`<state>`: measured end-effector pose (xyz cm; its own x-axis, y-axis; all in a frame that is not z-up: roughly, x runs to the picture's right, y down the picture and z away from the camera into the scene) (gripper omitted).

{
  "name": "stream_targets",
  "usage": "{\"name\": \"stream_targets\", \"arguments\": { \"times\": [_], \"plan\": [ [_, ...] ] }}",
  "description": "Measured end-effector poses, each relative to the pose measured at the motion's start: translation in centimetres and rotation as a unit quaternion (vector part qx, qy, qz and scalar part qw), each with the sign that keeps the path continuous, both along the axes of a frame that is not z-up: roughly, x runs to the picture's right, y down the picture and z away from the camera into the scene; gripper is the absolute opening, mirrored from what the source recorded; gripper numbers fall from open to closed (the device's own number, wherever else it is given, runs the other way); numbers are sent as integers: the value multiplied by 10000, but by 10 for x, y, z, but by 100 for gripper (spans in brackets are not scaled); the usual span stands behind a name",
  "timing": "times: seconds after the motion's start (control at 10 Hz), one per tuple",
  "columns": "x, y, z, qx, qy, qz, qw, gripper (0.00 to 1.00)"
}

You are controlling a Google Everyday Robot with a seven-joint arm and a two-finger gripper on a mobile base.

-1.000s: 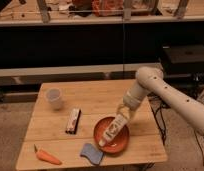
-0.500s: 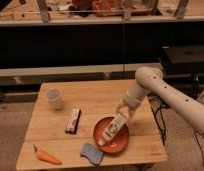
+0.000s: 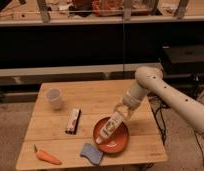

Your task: Place the bottle in the ceramic bowl

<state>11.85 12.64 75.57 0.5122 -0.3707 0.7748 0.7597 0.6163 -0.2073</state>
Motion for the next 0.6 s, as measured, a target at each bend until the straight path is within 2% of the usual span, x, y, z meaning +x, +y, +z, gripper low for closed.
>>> {"name": "stream_targets", "arguments": {
  "times": [0.1, 0.3, 0.5, 0.6],
  "plan": [
    [-1, 0, 0, -4, -6, -4, 10000, 62],
    [-3, 0, 1, -6, -21, -17, 10000, 43],
    [-2, 0, 2, -10, -17, -10, 10000, 39],
    [-2, 0, 2, -6, -21, -13, 10000, 41]
  ]
}}
